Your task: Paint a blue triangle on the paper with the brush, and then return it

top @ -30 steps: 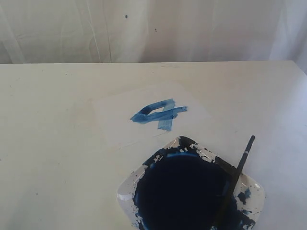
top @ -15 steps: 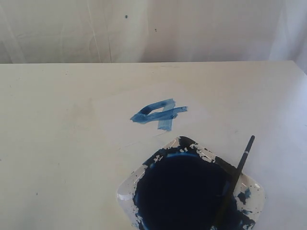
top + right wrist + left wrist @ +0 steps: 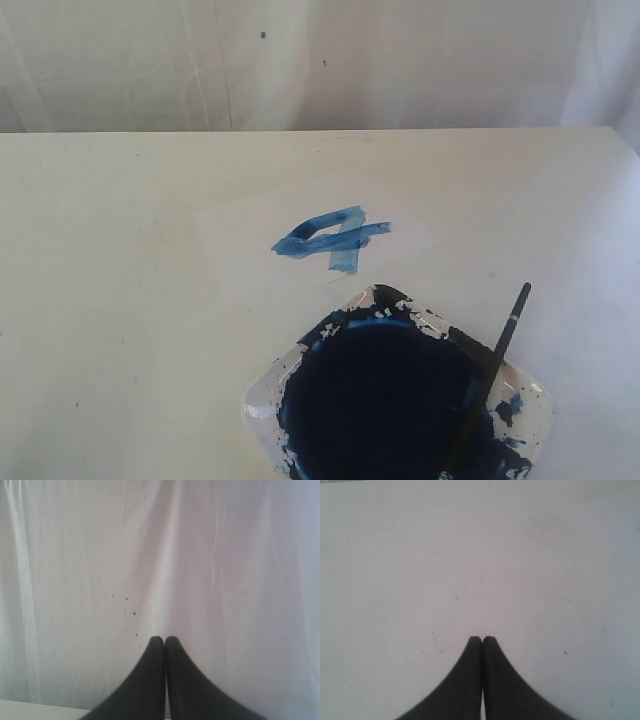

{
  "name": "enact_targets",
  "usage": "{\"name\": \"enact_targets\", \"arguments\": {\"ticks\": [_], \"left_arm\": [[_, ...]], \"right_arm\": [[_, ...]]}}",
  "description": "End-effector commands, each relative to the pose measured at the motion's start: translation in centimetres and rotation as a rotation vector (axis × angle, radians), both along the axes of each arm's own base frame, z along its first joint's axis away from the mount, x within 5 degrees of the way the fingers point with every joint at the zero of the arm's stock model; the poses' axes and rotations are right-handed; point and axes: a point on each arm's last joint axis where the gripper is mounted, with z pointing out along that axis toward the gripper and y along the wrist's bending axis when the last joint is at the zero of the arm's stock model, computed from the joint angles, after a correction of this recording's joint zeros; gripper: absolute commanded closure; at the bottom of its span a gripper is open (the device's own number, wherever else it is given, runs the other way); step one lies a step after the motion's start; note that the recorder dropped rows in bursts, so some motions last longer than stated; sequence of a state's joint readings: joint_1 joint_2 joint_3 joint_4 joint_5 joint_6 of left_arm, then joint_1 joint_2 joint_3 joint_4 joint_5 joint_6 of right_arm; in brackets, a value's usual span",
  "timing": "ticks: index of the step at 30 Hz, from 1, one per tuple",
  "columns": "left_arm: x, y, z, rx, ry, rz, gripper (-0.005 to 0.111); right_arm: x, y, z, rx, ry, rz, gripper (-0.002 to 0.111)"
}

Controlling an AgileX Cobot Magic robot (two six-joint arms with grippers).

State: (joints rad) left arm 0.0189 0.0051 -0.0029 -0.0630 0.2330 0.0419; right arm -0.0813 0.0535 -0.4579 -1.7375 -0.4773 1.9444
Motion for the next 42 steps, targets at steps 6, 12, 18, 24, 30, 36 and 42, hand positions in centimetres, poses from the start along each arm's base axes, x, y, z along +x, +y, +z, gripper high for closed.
{"name": "enact_targets", "arguments": {"ticks": [6, 12, 18, 24, 30, 36, 42], "left_arm": [[-0.04, 0.08, -0.12, 0.057, 0.002, -0.01, 0.107], [-0.02, 0.09, -0.07, 0.058, -0.004, -0.009, 0.107], [-0.02, 0.09, -0.07, 0.058, -0.004, -0.009, 0.107], [-0.02, 0.09, -0.07, 0.058, -0.004, -0.009, 0.107], [-0.02, 0.09, -0.07, 0.058, -0.004, -0.01, 0.107], [-0.02, 0.09, -0.07, 0.058, -0.004, -0.01, 0.107], [-0.02, 0.09, -0.07, 0.058, -0.004, -0.01, 0.107]], "right_arm": [[-0.39, 0.02, 0.24, -0.004, -0.017, 0.001, 0.108], [-0.39, 0.02, 0.24, -0.004, -0.017, 0.001, 0.108], [-0.39, 0.02, 0.24, -0.004, -0.017, 0.001, 0.108], [-0.39, 0.02, 0.24, -0.004, -0.017, 0.001, 0.108], [-0.39, 0.02, 0.24, -0.004, -0.017, 0.001, 0.108], [-0.59, 0.04, 0.24, -0.003, -0.017, 0.053, 0.108], [-1.38, 0.02, 0.24, -0.002, -0.031, 0.168, 0.108]]}}
